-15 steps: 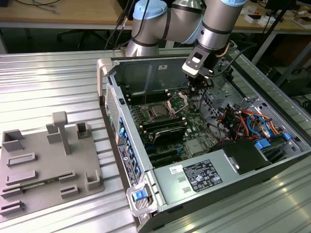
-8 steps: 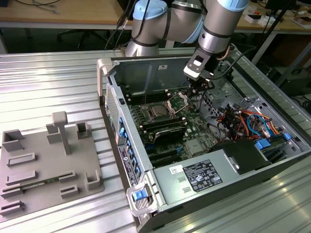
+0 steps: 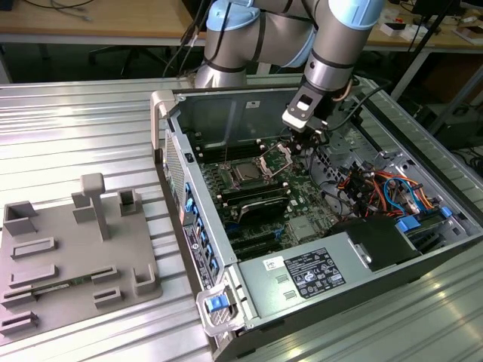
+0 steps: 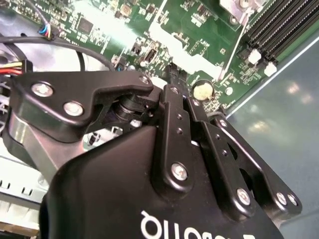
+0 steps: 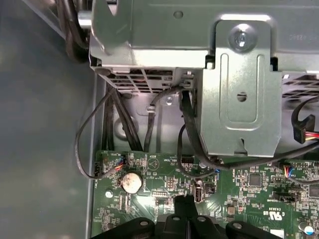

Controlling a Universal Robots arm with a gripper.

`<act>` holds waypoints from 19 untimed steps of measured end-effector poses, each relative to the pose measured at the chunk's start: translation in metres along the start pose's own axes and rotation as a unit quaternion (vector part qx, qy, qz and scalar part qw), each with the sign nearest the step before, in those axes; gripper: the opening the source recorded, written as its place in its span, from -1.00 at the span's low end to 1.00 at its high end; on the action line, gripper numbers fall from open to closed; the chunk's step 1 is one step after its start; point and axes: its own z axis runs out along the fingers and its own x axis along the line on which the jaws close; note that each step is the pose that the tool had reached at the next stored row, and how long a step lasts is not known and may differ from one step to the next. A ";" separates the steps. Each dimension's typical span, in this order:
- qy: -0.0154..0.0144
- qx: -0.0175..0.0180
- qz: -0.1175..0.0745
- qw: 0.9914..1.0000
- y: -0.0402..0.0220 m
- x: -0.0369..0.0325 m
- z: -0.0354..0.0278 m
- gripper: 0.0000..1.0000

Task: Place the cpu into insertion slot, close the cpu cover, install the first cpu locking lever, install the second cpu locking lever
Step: 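Close the cpu cover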

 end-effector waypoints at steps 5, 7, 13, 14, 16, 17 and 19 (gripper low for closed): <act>0.003 0.000 0.000 1.000 -0.0026 0.0004 0.0006 -0.79; 0.004 0.001 0.000 1.000 -0.0036 0.0007 0.0004 -0.79; 0.005 0.001 0.000 1.000 -0.0070 0.0011 0.0004 -0.79; 0.005 0.001 0.000 1.000 -0.0074 0.0011 0.0005 -0.79; 0.005 0.001 0.000 1.000 -0.0079 0.0012 0.0005 -0.79; 0.005 0.001 0.000 1.000 -0.0081 0.0011 0.0005 -0.79; 0.005 0.001 0.000 1.000 -0.0088 0.0012 0.0004 -0.79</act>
